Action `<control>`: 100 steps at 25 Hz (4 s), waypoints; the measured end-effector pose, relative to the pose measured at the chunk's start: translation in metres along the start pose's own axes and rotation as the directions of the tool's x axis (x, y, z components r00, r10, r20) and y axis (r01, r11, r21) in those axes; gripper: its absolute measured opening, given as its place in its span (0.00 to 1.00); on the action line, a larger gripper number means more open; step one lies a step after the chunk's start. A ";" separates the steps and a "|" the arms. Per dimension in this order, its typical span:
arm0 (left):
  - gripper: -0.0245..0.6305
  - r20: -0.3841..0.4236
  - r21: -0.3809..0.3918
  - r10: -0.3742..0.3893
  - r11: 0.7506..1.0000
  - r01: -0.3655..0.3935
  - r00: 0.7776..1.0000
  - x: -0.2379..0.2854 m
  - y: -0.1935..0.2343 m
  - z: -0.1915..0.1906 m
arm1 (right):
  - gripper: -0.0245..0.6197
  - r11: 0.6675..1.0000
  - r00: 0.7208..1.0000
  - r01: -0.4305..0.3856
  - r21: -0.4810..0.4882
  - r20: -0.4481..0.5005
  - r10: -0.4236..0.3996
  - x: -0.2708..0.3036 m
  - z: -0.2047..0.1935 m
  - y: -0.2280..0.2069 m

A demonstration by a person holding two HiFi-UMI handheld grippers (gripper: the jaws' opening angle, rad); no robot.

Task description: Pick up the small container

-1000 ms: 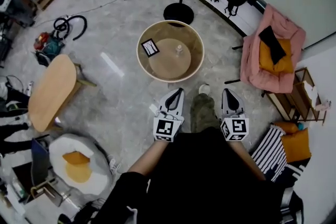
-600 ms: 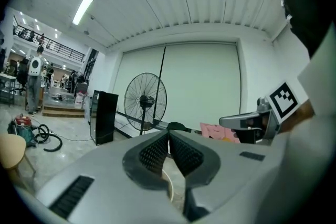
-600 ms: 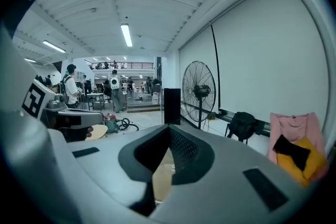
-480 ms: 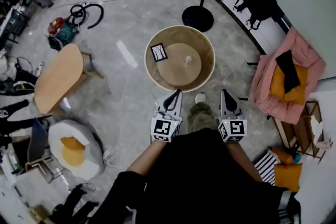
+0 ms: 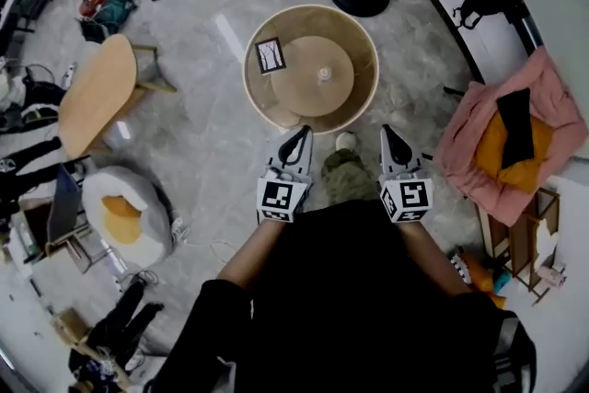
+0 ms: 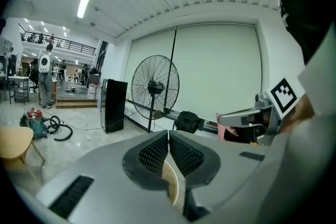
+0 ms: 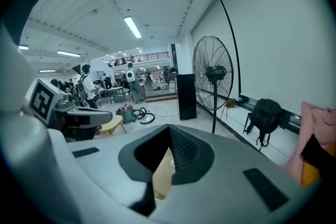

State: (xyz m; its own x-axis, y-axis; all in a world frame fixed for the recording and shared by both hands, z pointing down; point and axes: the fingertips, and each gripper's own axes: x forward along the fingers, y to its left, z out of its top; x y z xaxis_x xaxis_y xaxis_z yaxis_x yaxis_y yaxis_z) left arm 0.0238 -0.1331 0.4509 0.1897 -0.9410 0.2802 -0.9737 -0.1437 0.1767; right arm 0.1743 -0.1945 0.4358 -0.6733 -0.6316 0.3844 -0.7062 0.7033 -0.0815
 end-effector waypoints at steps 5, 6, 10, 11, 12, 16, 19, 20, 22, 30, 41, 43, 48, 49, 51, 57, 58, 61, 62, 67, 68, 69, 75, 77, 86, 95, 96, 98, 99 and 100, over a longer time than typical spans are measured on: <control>0.07 0.007 0.012 0.027 1.000 -0.027 1.000 0.024 -0.013 -0.001 | 0.07 0.999 0.999 -0.049 0.006 0.007 0.049 0.013 -0.002 -0.016; 0.07 0.008 0.015 0.030 0.999 -0.030 1.000 0.027 -0.014 -0.002 | 0.07 0.999 0.999 -0.053 0.009 0.011 0.053 0.016 -0.004 -0.018; 0.07 0.002 0.005 0.047 0.999 -0.047 0.999 0.034 -0.012 -0.013 | 0.07 0.998 0.998 -0.060 0.014 0.003 0.060 0.034 -0.024 -0.021; 0.07 -0.002 0.001 0.051 0.999 -0.051 0.999 0.036 -0.010 -0.015 | 0.07 0.998 0.998 -0.062 0.018 -0.001 0.062 0.039 -0.027 -0.021; 0.07 -0.008 0.002 0.054 0.999 -0.054 0.999 0.037 -0.008 -0.016 | 0.07 0.997 0.998 -0.067 0.022 -0.004 0.067 0.044 -0.029 -0.021; 0.07 -0.016 0.047 0.040 0.998 -0.039 0.999 0.048 -0.007 -0.012 | 0.07 0.997 0.997 -0.083 -0.007 0.002 0.083 0.056 -0.028 -0.029; 0.08 -0.031 0.077 0.031 0.997 -0.029 0.999 0.060 -0.008 -0.014 | 0.07 0.998 0.998 -0.056 -0.023 0.015 0.057 0.060 -0.026 -0.053; 0.08 -0.041 0.079 0.038 0.996 -0.035 0.998 0.063 -0.007 -0.015 | 0.07 0.998 0.998 -0.055 -0.014 0.015 0.055 0.063 -0.026 -0.061; 0.08 -0.053 0.069 0.058 0.996 -0.055 0.997 0.073 -0.001 -0.017 | 0.07 0.998 0.998 -0.064 -0.002 0.012 0.064 0.072 -0.025 -0.073; 0.08 -0.119 -0.062 0.156 0.985 -0.164 0.981 0.099 0.028 -0.062 | 0.07 0.996 0.993 -0.089 0.015 -0.076 0.090 0.107 -0.048 -0.086; 0.08 -0.212 -0.142 0.173 0.968 -0.206 0.962 0.211 0.100 -0.227 | 0.07 0.984 0.956 -0.177 -0.006 -0.237 0.171 0.181 -0.151 -0.075; 0.08 -0.223 -0.134 0.182 0.967 -0.215 0.958 0.224 0.113 -0.249 | 0.07 0.981 0.950 -0.193 -0.010 -0.253 0.184 0.194 -0.170 -0.072; 0.19 -0.256 -0.155 0.185 0.961 -0.230 0.949 0.247 0.132 -0.297 | 0.07 0.977 0.934 -0.214 0.008 -0.290 0.207 0.215 -0.207 -0.073; 0.25 -0.255 -0.173 0.186 0.957 -0.234 0.949 0.252 0.133 -0.306 | 0.07 0.975 0.931 -0.220 0.010 -0.296 0.213 0.217 -0.212 -0.074; 0.38 -0.256 -0.206 0.187 0.948 -0.243 0.948 0.267 0.137 -0.325 | 0.07 0.972 0.925 -0.234 0.001 -0.309 0.223 0.223 -0.223 -0.080; 0.54 -0.311 -0.135 0.157 0.969 -0.208 0.937 0.313 0.146 -0.368 | 0.07 0.971 0.915 -0.239 -0.012 -0.339 0.221 0.241 -0.257 -0.096; 0.56 -0.318 -0.118 0.147 0.974 -0.193 0.937 0.321 0.146 -0.374 | 0.07 0.971 0.913 -0.239 -0.013 -0.342 0.220 0.244 -0.260 -0.099; 0.60 -0.335 -0.080 0.131 0.983 -0.167 0.933 0.341 0.151 -0.391 | 0.07 0.969 0.908 -0.245 -0.010 -0.353 0.226 0.253 -0.269 -0.103; 0.60 -0.340 -0.078 0.130 0.983 -0.166 0.931 0.346 0.154 -0.397 | 0.07 0.969 0.905 -0.249 -0.004 -0.357 0.231 0.256 -0.272 -0.103; 0.62 -0.351 -0.069 0.116 0.987 -0.149 0.929 0.365 0.164 -0.420 | 0.07 0.959 0.887 -0.284 0.006 -0.378 0.265 0.266 -0.284 -0.098; 0.62 -0.355 -0.059 0.109 0.989 -0.139 0.929 0.369 0.164 -0.423 | 0.07 0.957 0.884 -0.289 0.007 -0.382 0.270 0.268 -0.286 -0.097; 0.62 -0.359 -0.051 0.103 0.990 -0.130 0.928 0.372 0.164 -0.427 | 0.07 0.956 0.881 -0.294 0.009 -0.385 0.275 0.270 -0.288 -0.097; 0.62 -0.366 -0.007 0.078 0.996 -0.087 0.927 0.387 0.161 -0.442 | 0.07 0.958 0.881 -0.285 0.019 -0.388 0.269 0.280 -0.299 -0.102; 0.62 -0.364 0.000 0.065 0.998 -0.070 0.929 0.390 0.158 -0.444 | 0.07 0.961 0.882 -0.275 0.024 -0.390 0.262 0.282 -0.300 -0.104; 0.59 -0.338 0.019 0.093 0.996 -0.092 0.936 0.396 0.165 -0.441 | 0.07 0.968 0.883 -0.250 0.026 -0.403 0.239 0.281 -0.308 -0.105; 0.58 -0.320 0.019 0.095 0.995 -0.094 0.943 0.386 0.164 -0.431 | 0.07 0.974 0.891 -0.225 0.025 -0.399 0.216 0.279 -0.309 -0.105; 0.58 -0.313 0.017 0.096 0.995 -0.096 0.945 0.384 0.165 -0.428 | 0.07 0.975 0.892 -0.222 0.025 -0.398 0.213 0.278 -0.308 -0.104; 0.58 -0.301 0.013 0.101 0.995 -0.102 0.948 0.379 0.165 -0.421 | 0.07 0.976 0.896 -0.215 0.024 -0.393 0.207 0.278 -0.307 -0.102; 0.58 -0.297 0.012 0.104 0.994 -0.106 0.949 0.376 0.166 -0.417 | 0.07 0.977 0.898 -0.211 0.024 -0.390 0.203 0.277 -0.306 -0.101; 0.58 -0.293 0.011 0.108 0.994 -0.110 0.950 0.372 0.166 -0.412 | 0.07 0.978 0.901 -0.206 0.024 -0.386 0.199 0.276 -0.304 -0.100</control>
State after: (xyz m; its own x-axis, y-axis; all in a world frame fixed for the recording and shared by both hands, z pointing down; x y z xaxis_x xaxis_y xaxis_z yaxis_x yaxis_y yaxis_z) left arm -0.0152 -0.3809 0.9734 0.1120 -0.8196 0.5618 -0.9900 -0.0431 0.1345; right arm 0.1255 -0.3400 0.8298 -0.6624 -0.3033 0.6851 -0.5576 0.8102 -0.1805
